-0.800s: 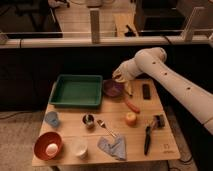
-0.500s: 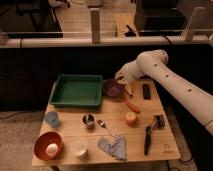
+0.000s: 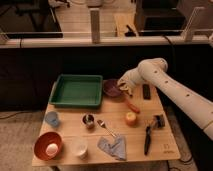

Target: Place grapes in table surface

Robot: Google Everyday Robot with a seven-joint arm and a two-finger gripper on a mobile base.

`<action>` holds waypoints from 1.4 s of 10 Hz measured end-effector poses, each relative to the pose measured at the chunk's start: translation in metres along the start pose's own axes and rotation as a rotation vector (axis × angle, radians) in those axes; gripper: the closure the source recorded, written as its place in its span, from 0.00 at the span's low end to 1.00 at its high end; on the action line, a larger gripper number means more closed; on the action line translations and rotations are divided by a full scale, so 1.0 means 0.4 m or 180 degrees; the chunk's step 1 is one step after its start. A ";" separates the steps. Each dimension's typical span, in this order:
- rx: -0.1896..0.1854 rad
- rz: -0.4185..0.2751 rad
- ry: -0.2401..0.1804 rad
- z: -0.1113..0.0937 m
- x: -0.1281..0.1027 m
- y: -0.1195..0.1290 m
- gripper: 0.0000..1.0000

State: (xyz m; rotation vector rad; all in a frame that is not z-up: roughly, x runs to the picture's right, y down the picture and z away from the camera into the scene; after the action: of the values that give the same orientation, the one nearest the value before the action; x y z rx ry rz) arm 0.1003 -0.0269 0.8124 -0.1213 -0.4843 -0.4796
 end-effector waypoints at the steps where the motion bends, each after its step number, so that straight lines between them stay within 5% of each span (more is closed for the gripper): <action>1: 0.0032 -0.0067 -0.0086 -0.006 -0.010 0.006 1.00; 6: 0.0107 -0.0409 -0.0382 -0.108 -0.145 -0.049 1.00; 9: -0.0014 -0.0542 -0.0574 -0.129 -0.219 -0.030 0.95; 14: -0.0228 -0.0618 -0.0878 -0.206 -0.288 0.006 0.48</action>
State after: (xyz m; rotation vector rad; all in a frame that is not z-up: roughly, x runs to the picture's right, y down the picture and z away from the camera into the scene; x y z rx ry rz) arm 0.0464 0.0045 0.6850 -0.2124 -0.7538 -0.6751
